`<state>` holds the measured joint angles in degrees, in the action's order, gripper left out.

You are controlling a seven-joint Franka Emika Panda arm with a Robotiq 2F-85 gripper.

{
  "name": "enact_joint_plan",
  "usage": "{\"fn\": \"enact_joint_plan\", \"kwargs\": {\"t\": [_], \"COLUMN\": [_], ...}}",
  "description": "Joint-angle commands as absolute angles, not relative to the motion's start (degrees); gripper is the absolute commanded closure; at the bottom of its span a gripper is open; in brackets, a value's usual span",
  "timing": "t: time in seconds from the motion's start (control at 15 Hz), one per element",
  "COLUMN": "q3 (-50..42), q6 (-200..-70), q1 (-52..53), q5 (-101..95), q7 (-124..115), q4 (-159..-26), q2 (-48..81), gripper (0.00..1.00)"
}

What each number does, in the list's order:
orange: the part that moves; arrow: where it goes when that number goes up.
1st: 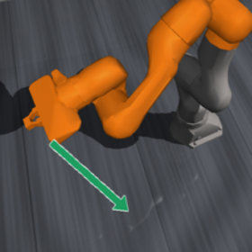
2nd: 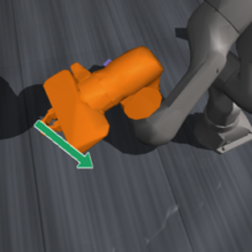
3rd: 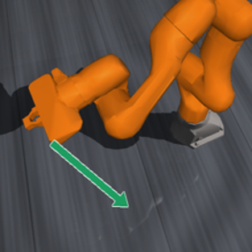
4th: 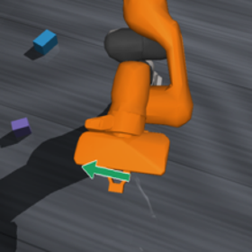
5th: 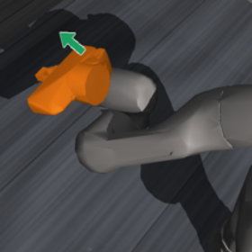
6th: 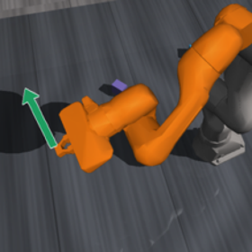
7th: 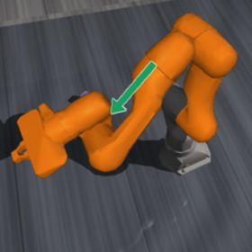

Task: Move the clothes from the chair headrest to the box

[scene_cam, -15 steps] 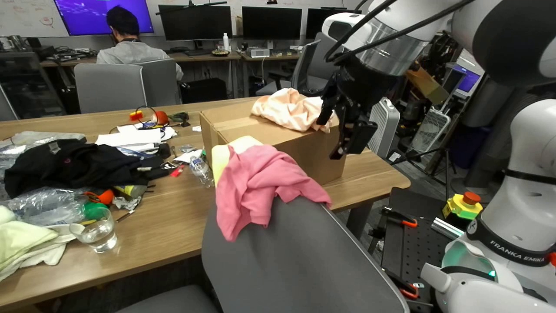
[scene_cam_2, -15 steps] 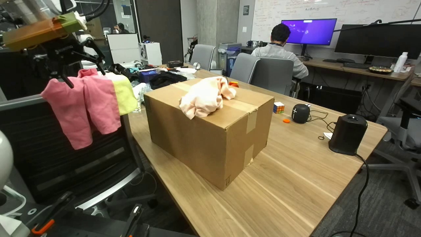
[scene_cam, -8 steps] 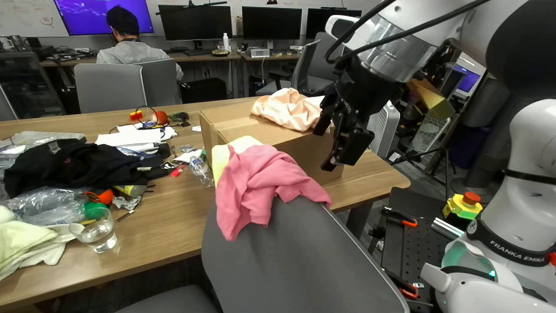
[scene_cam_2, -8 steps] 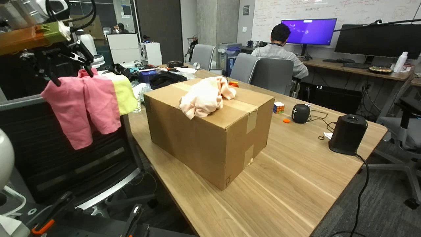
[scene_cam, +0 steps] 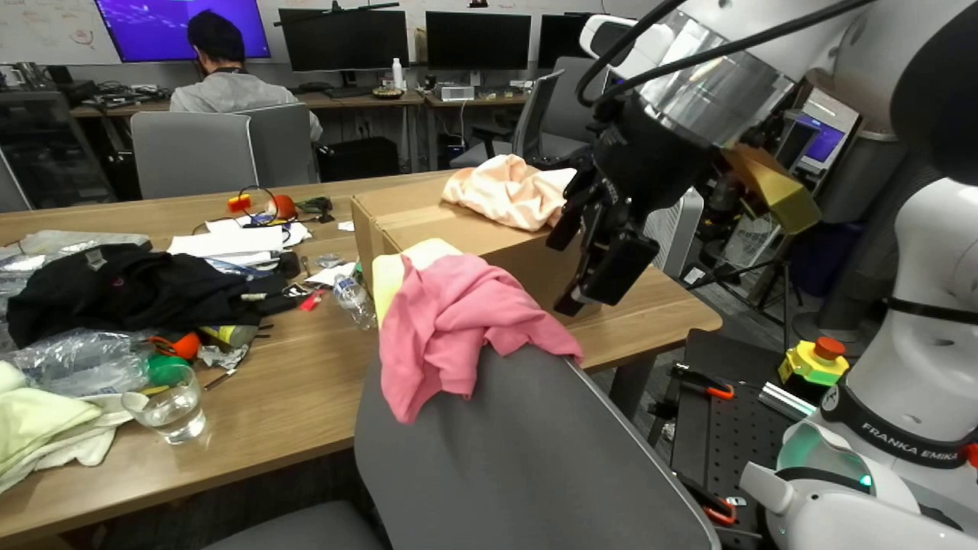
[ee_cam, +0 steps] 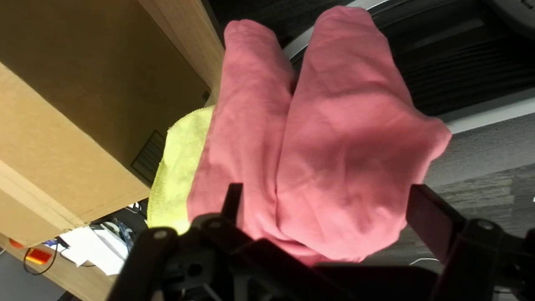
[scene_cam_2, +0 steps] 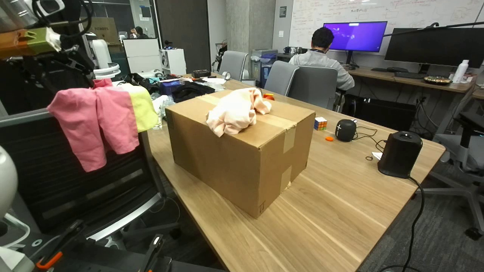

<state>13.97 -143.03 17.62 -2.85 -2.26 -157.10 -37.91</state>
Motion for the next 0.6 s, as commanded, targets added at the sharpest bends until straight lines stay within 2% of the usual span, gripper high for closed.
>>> {"fn": "enact_joint_plan", "kwargs": {"t": [0.0, 0.53], "q3": [15.5, 19.0], "q6": [-143.8, -144.8], "q1": [19.1, 19.4], "q5": [-0.7, -0.9], "q7": [-4.9, -8.8], "q4": [-157.2, -157.2], "q2": [-39.3, -38.6], "gripper": [0.0, 0.0]}}
